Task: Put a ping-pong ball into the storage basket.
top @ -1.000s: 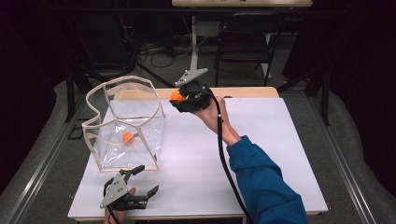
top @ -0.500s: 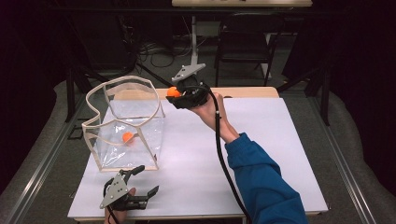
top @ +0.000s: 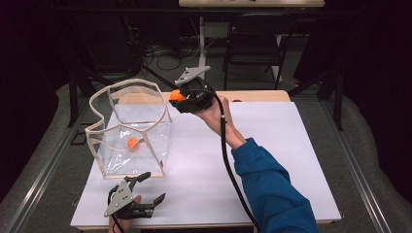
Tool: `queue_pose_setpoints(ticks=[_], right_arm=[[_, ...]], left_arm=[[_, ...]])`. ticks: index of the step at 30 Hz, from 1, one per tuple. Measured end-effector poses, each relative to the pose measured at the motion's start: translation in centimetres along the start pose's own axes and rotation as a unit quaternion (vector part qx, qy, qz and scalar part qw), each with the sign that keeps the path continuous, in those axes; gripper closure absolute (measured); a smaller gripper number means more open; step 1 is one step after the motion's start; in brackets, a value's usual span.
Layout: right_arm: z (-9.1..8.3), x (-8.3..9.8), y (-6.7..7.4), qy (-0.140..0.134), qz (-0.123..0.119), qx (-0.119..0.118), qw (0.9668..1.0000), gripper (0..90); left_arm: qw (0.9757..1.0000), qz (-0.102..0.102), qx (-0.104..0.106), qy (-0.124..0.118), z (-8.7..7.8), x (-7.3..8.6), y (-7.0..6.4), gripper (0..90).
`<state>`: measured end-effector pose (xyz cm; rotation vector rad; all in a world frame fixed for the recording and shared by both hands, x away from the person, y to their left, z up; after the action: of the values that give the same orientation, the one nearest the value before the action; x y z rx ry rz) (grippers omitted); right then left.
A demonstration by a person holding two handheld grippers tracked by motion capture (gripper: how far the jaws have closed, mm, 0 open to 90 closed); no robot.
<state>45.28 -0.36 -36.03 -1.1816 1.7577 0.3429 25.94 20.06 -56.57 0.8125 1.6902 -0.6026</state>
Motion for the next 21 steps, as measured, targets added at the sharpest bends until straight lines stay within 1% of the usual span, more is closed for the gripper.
queue_pose_setpoints(ticks=[12,15,19,21], right_arm=[[0.5,-0.5,0.4,-0.008,-0.002,-0.005,1.0000,50.8],[0.6,-0.7,0.6,-0.013,0.001,-0.008,0.9999,50.8],[0.8,-0.9,0.9,-0.013,-0.004,-0.009,0.9999,50.8],[0.9,-1.2,1.0,-0.016,-0.004,-0.011,0.9998,50.8]], left_arm=[[1.0000,-0.001,0.002,0.001,0.0,0.0,0.1,15.9],[1.0000,-0.002,0.000,-0.001,-0.1,0.0,0.1,15.9],[1.0000,-0.002,0.002,-0.001,0.0,0.0,0.1,15.9],[1.0000,-0.002,0.000,-0.003,0.0,0.0,0.1,15.9]])
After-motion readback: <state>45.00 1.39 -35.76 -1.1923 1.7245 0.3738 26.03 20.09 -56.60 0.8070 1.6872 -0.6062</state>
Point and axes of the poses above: each handheld gripper's, and its own axes: z roughly forward along the jaws, x roughly out of its underside, y roughly to its left, the point moved 3 cm from there along z, roughly forward along the jaws, and after that the axes turned 5 degrees about -z, right-handed, at the moved point
